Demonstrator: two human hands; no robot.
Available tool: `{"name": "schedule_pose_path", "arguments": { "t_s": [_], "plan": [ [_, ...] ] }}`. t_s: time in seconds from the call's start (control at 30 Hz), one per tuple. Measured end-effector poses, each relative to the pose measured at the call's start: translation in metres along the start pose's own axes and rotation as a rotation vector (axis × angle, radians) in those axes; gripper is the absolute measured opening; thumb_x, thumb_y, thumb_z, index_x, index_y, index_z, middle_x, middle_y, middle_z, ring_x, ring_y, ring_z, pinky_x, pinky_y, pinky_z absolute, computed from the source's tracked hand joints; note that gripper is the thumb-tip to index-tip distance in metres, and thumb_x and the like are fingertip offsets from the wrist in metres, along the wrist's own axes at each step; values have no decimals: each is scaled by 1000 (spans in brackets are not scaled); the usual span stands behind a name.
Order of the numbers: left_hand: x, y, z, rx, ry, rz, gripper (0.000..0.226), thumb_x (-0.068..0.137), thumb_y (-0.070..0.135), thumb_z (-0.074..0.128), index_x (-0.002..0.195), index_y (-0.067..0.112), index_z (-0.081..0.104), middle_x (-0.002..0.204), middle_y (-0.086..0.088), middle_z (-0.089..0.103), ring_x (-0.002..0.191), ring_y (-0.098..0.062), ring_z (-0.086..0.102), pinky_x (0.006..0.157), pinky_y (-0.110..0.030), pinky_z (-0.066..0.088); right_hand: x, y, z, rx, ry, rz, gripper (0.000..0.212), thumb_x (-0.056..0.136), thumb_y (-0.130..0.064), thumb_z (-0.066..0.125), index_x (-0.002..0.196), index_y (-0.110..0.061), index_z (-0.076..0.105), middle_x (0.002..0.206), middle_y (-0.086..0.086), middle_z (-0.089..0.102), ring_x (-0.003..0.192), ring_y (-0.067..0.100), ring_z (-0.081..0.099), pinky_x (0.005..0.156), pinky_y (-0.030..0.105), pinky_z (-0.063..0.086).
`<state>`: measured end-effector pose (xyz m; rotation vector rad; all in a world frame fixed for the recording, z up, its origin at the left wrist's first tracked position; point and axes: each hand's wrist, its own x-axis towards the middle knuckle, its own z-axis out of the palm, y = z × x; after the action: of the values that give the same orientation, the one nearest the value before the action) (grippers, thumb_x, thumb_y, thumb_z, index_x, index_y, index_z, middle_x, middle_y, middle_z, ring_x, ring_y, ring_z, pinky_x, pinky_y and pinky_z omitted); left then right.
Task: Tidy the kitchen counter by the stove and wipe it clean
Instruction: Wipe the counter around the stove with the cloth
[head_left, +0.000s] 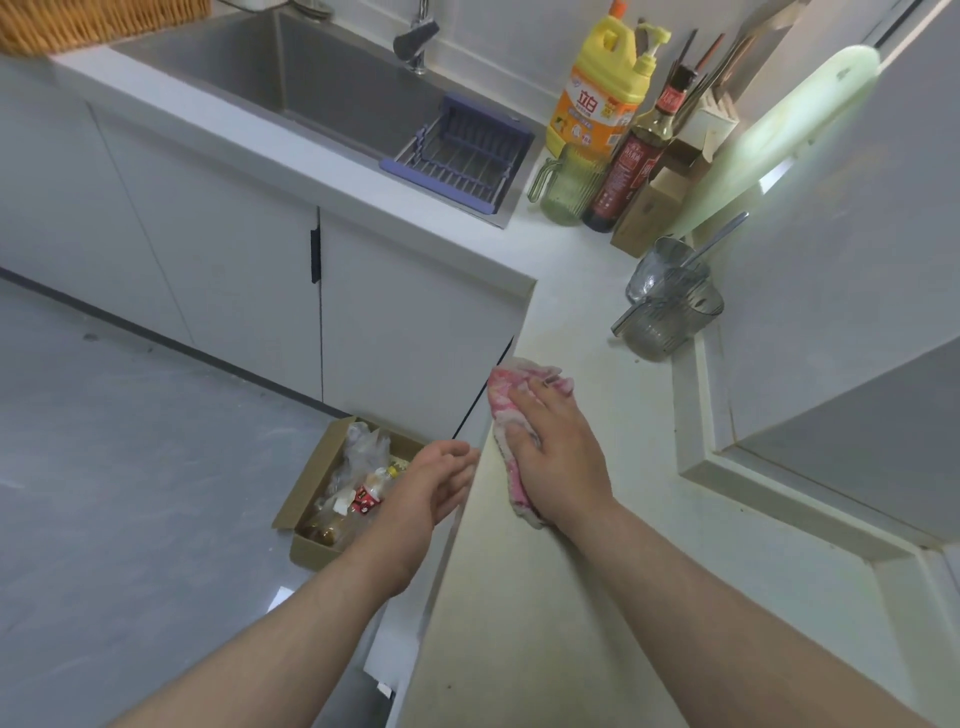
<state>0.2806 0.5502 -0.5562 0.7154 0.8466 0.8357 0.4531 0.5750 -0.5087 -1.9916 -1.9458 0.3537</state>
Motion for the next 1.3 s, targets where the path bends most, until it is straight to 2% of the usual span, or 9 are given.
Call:
{"name": "schedule_pose_path", "arguments": {
  "t_s": [0.07, 0.13, 0.23, 0.33, 0.43, 0.5, 0.67, 1.0, 1.3],
  "plan": [
    [-1, 4, 2, -17, -10, -13, 31, 97, 22, 43, 122, 9, 55, 127, -10, 63, 118, -16, 61, 106, -32, 43, -20, -7, 2, -11, -18, -7, 47, 96, -35, 45, 142, -26, 49, 155, -4, 37, 144, 13, 25, 112, 22, 18],
    [-2, 8, 4, -30, -36, -23, 44, 82, 23, 47, 121, 7, 57, 124, -11, 66, 118, -18, 61, 105, -32, 43, -38, -12, 4, -20, -33, 5, 52, 93, -42, 39, 143, -28, 48, 155, -7, 37, 144, 10, 24, 112, 20, 16],
    [-2, 13, 3, -9, -81, -51, 51, 68, 4, 45, 115, 5, 62, 120, -12, 68, 116, -18, 63, 101, -29, 46, -48, -16, 4, -14, -28, 22, 61, 91, -50, 26, 142, -26, 49, 154, -6, 38, 144, 11, 26, 114, 20, 15],
    [-5, 18, 1, 111, -130, -46, 48, 80, -18, 47, 111, 14, 65, 120, -6, 69, 116, -12, 62, 99, -25, 48, -46, -17, 5, -17, -9, 22, 66, 88, -51, 20, 140, -25, 51, 152, -3, 41, 142, 12, 30, 114, 20, 16],
    [-9, 18, -4, 177, -164, -23, 65, 78, -31, 44, 114, 21, 62, 116, 9, 69, 116, -4, 60, 100, -22, 47, -46, -16, 6, -33, 4, 14, 64, 89, -49, 21, 140, -25, 52, 151, -4, 43, 142, 14, 31, 114, 23, 19],
    [-8, 17, -8, 210, -195, -4, 68, 74, -27, 50, 116, 25, 62, 114, 15, 70, 117, -1, 59, 99, -21, 47, -42, -15, 7, -35, 4, 6, 62, 89, -48, 23, 139, -24, 54, 151, -3, 44, 141, 14, 33, 113, 24, 21],
    [-7, 9, -10, 285, -168, 36, 66, 76, -12, 69, 129, 25, 59, 128, 12, 64, 123, -1, 54, 112, -34, 39, -7, -4, 8, -21, 24, 0, 55, 92, -40, 31, 137, -22, 55, 150, 0, 45, 140, 17, 35, 113, 26, 22],
    [-5, 11, -9, 310, -109, 2, 69, 74, -19, 66, 134, 14, 56, 129, 10, 62, 118, 5, 56, 106, -19, 41, 59, 12, 4, 1, 20, 11, 40, 100, -23, 44, 139, -18, 54, 152, 3, 41, 143, 19, 32, 117, 29, 19],
    [-11, 16, -6, 353, -154, 88, 50, 89, -11, 57, 119, 28, 66, 120, 12, 68, 119, -3, 59, 104, -25, 44, 25, -4, 1, 14, -63, -25, 53, 94, -34, 35, 141, -16, 51, 153, 4, 40, 144, 20, 28, 118, 30, 18]
  ]
}}
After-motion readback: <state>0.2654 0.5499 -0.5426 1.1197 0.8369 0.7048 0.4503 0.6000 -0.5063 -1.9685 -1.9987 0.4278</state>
